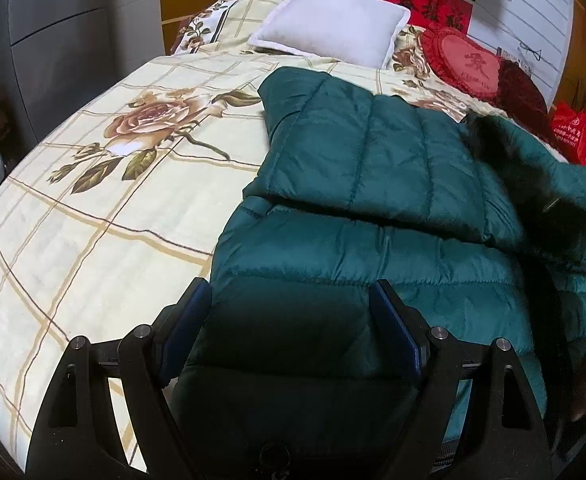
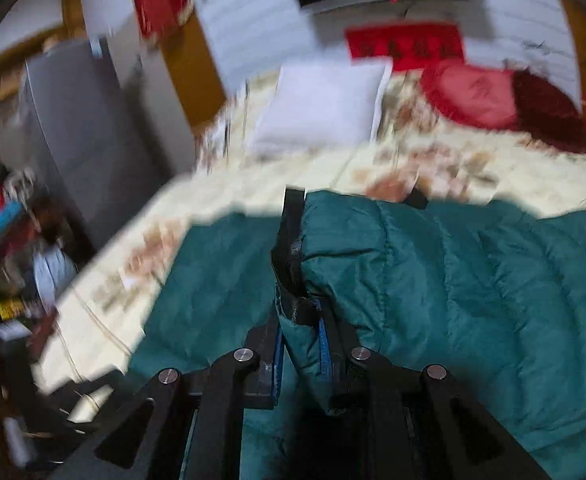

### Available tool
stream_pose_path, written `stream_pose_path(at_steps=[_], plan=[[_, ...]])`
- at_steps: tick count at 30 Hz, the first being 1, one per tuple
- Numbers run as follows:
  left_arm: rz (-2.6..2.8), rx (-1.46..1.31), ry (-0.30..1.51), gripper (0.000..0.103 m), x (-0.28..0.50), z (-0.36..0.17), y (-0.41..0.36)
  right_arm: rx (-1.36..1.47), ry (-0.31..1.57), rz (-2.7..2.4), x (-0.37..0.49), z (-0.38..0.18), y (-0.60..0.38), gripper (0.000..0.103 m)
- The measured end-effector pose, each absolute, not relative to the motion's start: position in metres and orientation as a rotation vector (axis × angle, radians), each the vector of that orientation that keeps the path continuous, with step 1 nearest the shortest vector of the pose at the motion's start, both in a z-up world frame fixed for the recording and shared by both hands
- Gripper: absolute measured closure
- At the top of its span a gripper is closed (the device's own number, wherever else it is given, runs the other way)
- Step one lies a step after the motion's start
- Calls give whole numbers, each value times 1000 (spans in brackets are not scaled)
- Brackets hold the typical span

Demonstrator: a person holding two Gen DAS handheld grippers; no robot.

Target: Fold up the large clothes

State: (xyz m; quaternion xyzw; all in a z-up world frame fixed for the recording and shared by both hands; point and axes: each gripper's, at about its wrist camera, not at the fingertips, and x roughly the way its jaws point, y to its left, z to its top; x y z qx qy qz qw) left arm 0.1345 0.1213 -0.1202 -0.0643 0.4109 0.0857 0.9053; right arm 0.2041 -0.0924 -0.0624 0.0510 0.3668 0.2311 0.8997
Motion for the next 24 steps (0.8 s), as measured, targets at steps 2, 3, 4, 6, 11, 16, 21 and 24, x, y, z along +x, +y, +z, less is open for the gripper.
stream_pose_path(at_steps=[2, 3, 4, 6, 11, 16, 21, 24], plan=[[182, -127, 853, 21, 135, -121, 120, 42, 833, 424, 209, -84, -76, 88], [190, -117, 860, 21, 136, -121, 119, 46, 822, 419, 208, -88, -77, 85], [196, -106, 865, 21, 137, -122, 117, 65, 814, 424, 207, -89, -80, 71], [207, -77, 882, 20, 140, -123, 112, 99, 814, 434, 205, -88, -88, 56], [174, -36, 897, 20, 142, -110, 108, 108, 789, 441, 188, -69, -92, 37], [39, -25, 814, 20, 146, -69, 80, 59, 747, 209, 139, -53, -127, 25], [-131, -25, 795, 20, 176, -53, 31, 43, 797, -97, 112, -70, -185, 25], [-193, -8, 801, 20, 197, -52, 3, 148, 885, -123, 116, -84, -215, 25]])
